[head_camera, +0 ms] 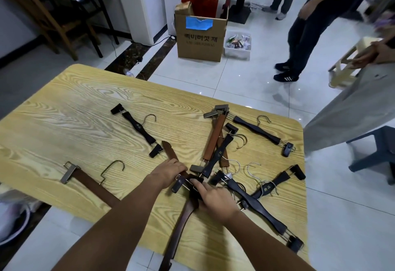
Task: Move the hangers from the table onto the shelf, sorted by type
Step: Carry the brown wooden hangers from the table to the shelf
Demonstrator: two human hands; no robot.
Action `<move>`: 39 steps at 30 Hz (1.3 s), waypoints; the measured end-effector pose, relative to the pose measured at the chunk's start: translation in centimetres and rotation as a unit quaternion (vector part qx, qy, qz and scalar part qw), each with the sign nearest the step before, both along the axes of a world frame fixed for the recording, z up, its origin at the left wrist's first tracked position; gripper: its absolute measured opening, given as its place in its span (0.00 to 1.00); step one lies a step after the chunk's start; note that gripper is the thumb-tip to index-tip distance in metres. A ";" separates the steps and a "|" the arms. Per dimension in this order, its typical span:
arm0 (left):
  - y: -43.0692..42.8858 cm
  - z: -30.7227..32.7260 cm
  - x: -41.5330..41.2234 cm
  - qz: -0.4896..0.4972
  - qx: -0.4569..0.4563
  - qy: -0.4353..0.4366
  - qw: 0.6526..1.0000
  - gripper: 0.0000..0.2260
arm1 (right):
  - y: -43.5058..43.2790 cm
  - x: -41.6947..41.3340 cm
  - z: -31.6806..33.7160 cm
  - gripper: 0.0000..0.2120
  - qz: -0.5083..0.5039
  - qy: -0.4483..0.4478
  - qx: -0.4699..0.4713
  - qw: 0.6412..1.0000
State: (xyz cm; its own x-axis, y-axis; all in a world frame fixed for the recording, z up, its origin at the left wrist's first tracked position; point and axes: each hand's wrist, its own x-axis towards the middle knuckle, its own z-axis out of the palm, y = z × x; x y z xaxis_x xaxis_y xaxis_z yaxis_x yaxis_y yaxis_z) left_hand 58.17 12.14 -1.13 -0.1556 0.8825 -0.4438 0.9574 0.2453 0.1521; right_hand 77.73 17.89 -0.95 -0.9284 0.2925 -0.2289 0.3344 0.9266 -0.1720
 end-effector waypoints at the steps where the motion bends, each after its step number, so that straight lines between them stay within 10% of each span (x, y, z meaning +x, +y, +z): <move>1: 0.0 0.0 0.1 0.006 -0.003 -0.002 1.000 0.26 | 0.2 0.1 0.2 0.41 0.000 0.004 -0.003 1.000; 8: 0.1 -0.9 0.2 0.143 0.011 -0.050 0.988 0.21 | 3.3 -0.1 2.5 0.34 -0.032 0.055 0.017 0.998; 17: 0.6 -1.7 0.7 -0.079 -0.024 0.066 0.994 0.25 | 5.8 -2.4 2.8 0.30 -0.066 0.046 0.076 0.994; 39: -3.4 -0.2 1.0 -0.236 0.001 0.128 0.963 0.12 | 5.2 -5.1 1.2 0.33 -0.148 -0.067 0.094 0.982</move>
State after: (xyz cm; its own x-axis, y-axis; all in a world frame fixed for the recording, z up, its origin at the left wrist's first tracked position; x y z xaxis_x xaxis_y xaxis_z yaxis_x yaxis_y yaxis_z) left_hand 59.12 8.78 -1.37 0.1588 0.8827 -0.4422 0.9685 -0.2262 -0.1036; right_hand 72.62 23.14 0.30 -0.7612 0.5947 -0.2588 0.6024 0.7961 0.0573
